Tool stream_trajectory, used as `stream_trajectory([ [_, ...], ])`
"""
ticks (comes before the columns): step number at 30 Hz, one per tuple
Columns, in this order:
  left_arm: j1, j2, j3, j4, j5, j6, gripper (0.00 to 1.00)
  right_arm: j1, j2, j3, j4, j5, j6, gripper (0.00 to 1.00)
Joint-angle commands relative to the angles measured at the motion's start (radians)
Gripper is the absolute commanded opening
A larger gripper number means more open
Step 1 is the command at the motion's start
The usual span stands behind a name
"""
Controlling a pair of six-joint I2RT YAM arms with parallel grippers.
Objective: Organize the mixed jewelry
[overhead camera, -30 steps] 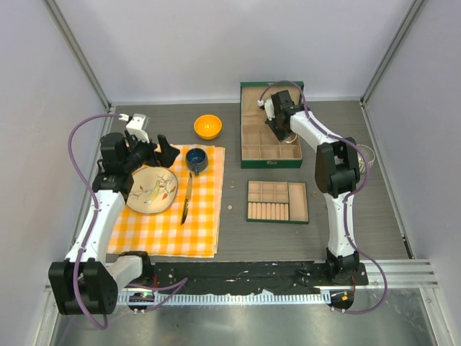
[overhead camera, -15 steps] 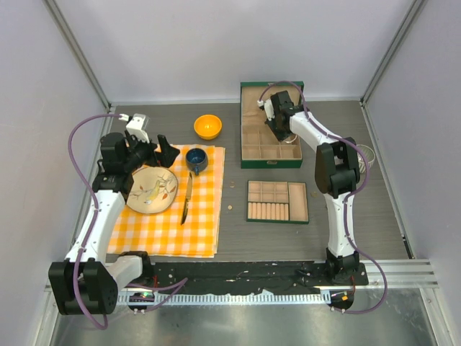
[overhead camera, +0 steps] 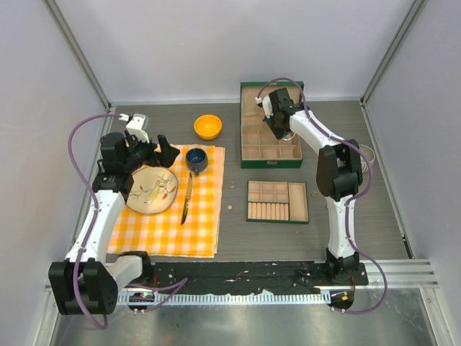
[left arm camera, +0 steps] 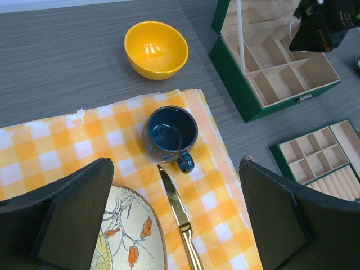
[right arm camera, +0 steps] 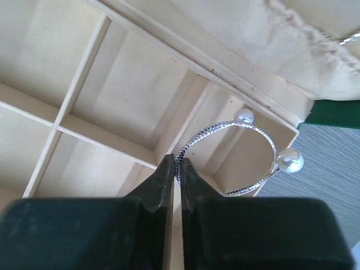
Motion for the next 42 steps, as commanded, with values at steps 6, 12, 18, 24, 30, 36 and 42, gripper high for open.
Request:
stream_trajectory([
  [6, 0.005, -0.018, -0.001, 0.041, 0.006, -0.002, 1.00, 0.007, -0.074, 0.027, -0.009, -0.014, 0.004, 0.01],
  [12, 0.006, -0.016, 0.000, 0.041, 0.006, -0.002, 1.00, 0.007, -0.040, 0.040, -0.009, -0.043, 0.007, 0.01],
  [18, 0.006, -0.012, -0.001, 0.041, 0.006, 0.000, 1.00, 0.007, -0.022, 0.032, -0.010, -0.063, 0.003, 0.01],
  [24, 0.006, -0.012, -0.001, 0.042, 0.007, 0.000, 1.00, -0.013, 0.001, 0.049, -0.012, -0.077, -0.004, 0.01],
  [30, 0.006, -0.010, -0.001, 0.041, 0.006, 0.001, 1.00, -0.039, 0.027, 0.060, -0.010, -0.097, -0.005, 0.01],
  [36, 0.006, -0.010, -0.001, 0.041, 0.004, 0.005, 1.00, -0.059, 0.040, 0.075, -0.012, -0.114, -0.008, 0.01],
  [42, 0.006, -0.010, -0.001, 0.039, 0.002, 0.003, 1.00, -0.074, 0.040, 0.075, -0.016, -0.118, -0.011, 0.01],
])
